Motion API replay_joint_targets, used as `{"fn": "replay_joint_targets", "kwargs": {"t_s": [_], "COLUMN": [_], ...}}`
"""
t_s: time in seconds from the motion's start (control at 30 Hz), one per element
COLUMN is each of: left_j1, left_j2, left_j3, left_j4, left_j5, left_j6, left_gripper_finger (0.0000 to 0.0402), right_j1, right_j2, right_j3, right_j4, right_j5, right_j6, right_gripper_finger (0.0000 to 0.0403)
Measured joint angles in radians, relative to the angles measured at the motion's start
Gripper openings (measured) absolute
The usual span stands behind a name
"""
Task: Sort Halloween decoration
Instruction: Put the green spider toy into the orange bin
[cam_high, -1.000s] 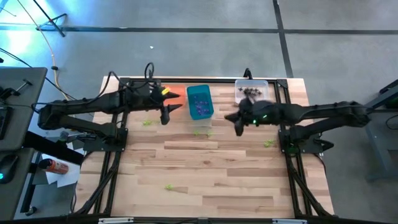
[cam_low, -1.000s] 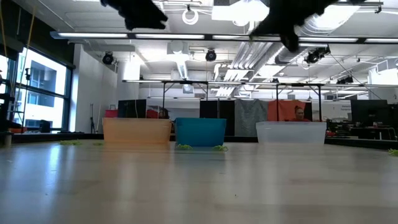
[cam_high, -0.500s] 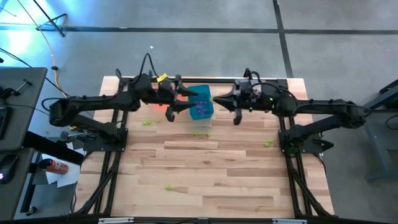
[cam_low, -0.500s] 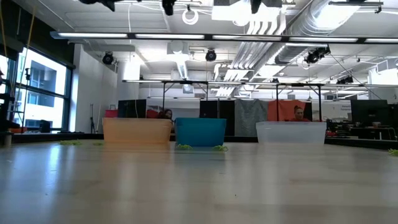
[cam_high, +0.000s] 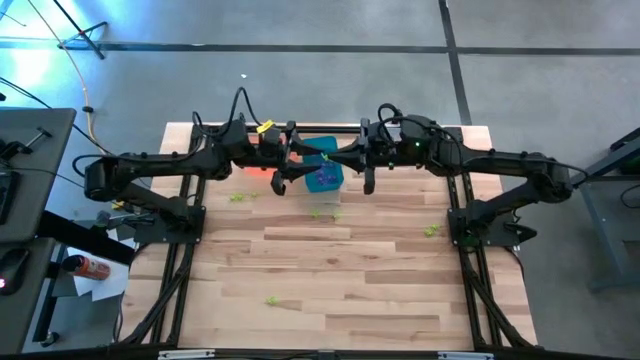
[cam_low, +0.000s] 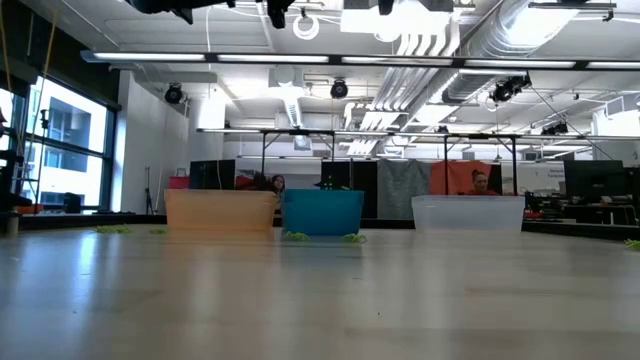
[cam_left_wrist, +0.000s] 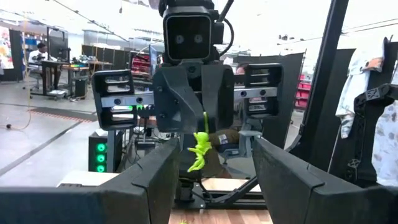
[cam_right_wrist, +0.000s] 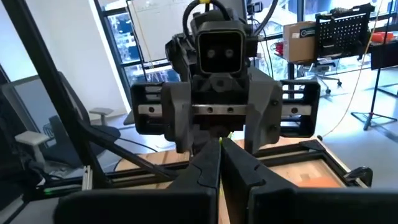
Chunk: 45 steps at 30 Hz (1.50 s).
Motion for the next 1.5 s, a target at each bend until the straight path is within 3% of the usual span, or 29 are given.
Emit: {"fn": "replay_joint_targets", "kwargs": {"t_s": [0.53,0.67,1.0,1.37,1.5], "left_j1": [0.000,0.000,0.032,0.046,0.052], "left_j2": [0.000,0.001,-0.002,-0.002,-0.003], "left_j3": [0.000,0.000,-0.001,-0.001,-0.001], "left_j4": [-0.005,-0.027,-0.050,-0.050,-0.069], "left_j5": [-0.005,-0.005,0.003,0.009,-0.001], "left_j6": [0.018,0.019,0.036,0.046,0.045], "left_gripper_finger": [0.0184,0.0153,0.0013,0.0002,0.0001], "right_j1": [0.000,0.000,-0.002,-0.006,-0.026], "right_j2": [0.071,0.077,0.068,0.068,0.057], "right_j3": [0.001,0.001,0.001,0.001,0.000], "right_j4": [0.098,0.104,0.108,0.104,0.099], "right_j5": [-0.015,-0.015,-0.010,0.002,0.035], "right_j6": [0.020,0.021,0.019,0.060,0.166], "right_gripper_finger": [0.0000,0.0000,0.0000,0.0002,0.0041]}}
